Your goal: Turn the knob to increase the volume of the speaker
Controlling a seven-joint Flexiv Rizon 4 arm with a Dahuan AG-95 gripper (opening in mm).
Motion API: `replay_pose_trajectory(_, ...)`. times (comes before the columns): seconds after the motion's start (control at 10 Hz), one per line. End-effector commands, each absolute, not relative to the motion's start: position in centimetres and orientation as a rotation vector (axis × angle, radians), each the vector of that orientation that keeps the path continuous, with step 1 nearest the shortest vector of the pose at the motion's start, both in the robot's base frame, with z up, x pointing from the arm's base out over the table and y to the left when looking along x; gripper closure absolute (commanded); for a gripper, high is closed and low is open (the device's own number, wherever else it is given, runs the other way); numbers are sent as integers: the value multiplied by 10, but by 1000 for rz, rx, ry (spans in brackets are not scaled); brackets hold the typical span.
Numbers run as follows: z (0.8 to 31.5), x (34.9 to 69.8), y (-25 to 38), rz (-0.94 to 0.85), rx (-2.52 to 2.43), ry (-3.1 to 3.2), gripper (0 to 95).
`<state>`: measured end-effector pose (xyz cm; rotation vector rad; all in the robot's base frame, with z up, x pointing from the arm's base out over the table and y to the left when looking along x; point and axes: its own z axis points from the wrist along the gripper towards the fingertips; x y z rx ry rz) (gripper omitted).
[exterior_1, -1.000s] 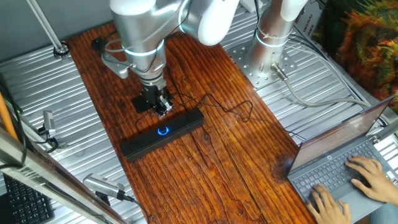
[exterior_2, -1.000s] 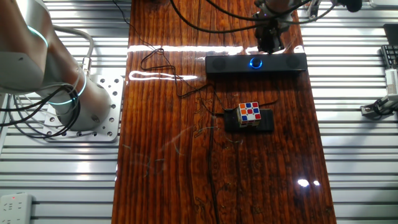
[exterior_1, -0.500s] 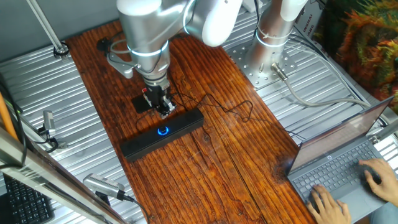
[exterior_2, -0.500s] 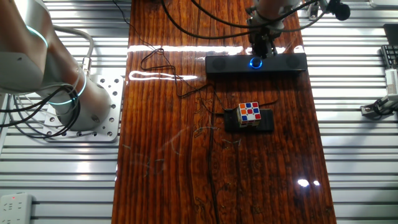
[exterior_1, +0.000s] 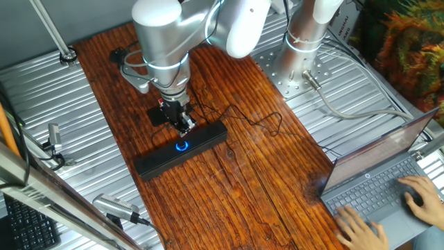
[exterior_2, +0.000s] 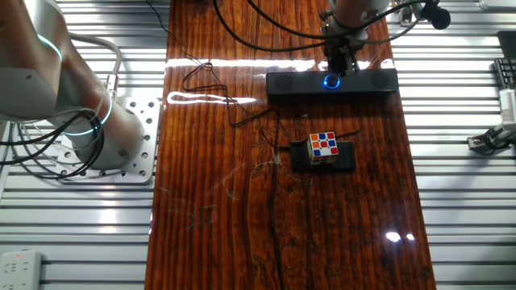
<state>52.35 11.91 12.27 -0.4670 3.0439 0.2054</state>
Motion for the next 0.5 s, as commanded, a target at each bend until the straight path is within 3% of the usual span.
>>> replay_pose_trajectory(0.1,122,524,119,211,-466,3038,950)
replay_pose_trajectory(0.5,122,524,119,199,-469,3040,950)
